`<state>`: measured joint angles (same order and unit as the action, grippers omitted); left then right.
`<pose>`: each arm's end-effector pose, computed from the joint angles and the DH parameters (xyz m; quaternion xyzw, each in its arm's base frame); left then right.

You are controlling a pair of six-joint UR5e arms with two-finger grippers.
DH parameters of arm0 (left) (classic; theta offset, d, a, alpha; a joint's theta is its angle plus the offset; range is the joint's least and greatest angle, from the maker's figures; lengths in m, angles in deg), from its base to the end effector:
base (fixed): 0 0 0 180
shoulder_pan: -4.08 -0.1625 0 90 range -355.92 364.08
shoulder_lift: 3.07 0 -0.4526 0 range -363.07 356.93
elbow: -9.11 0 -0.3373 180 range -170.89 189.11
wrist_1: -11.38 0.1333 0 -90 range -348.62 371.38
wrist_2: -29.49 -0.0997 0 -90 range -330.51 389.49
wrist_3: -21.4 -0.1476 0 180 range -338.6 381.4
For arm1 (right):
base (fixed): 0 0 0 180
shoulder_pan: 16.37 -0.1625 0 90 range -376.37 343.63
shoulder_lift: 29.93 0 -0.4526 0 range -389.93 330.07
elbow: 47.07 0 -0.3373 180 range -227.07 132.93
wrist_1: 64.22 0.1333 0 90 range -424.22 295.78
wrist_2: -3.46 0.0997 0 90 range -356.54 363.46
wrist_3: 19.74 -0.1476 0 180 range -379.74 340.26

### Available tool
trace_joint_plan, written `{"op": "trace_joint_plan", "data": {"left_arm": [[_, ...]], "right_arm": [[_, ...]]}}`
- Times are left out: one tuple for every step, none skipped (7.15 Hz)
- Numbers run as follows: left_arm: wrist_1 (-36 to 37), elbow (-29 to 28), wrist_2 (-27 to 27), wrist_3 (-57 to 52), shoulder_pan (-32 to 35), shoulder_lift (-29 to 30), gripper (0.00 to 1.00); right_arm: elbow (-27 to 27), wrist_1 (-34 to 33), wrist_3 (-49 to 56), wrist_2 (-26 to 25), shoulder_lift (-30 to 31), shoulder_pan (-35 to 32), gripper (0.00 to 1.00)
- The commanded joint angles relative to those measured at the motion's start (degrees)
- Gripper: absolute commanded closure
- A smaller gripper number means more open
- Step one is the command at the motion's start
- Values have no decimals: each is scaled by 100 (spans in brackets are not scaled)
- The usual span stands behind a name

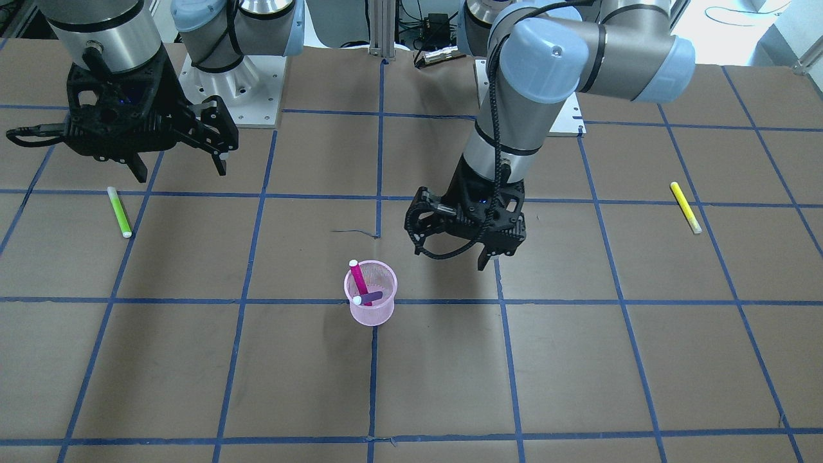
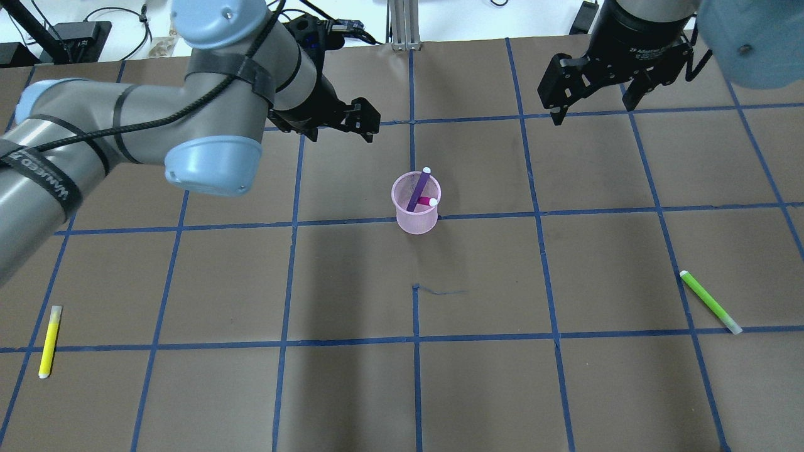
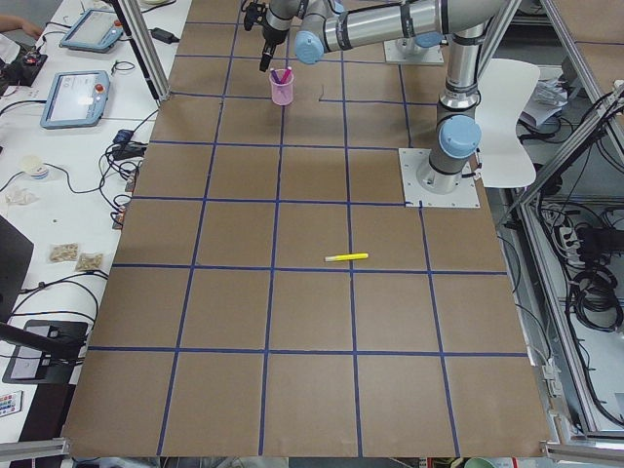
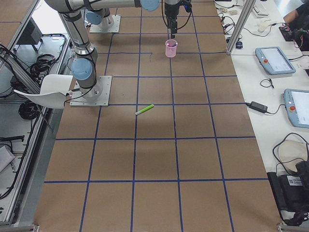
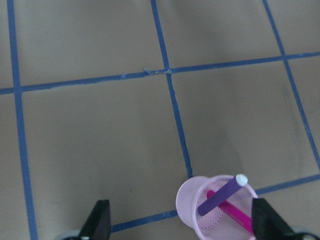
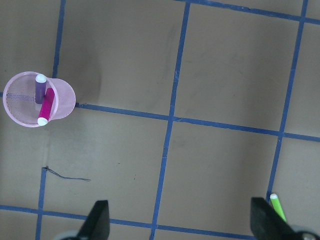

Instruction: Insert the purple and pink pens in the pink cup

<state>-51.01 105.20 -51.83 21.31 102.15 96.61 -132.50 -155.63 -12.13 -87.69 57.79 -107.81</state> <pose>-0.2282 -0.5012 0.3946 -0.0784 -0.9887 0.0974 0.0822 0.1420 -0.4606 0.4874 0.0785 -0.9963 0.0317 0.0118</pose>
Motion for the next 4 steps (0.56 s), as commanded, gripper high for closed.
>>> {"op": "trace_joint_plan", "data": {"left_arm": [[-2066, -213, -182, -193, -741, -623, 0], [-2458, -397, -514, -193, -963, -817, 0], [-2889, -694, -709, -193, -1044, -880, 0], [-2962, -871, -719, -124, -1036, -864, 0]], "right_arm": [[0, 0, -5, 9, 0, -6, 0], [0, 0, 4, 1, 0, -15, 0], [0, 0, 4, 9, 0, -15, 0], [0, -8, 4, 9, -8, -15, 0]]}}
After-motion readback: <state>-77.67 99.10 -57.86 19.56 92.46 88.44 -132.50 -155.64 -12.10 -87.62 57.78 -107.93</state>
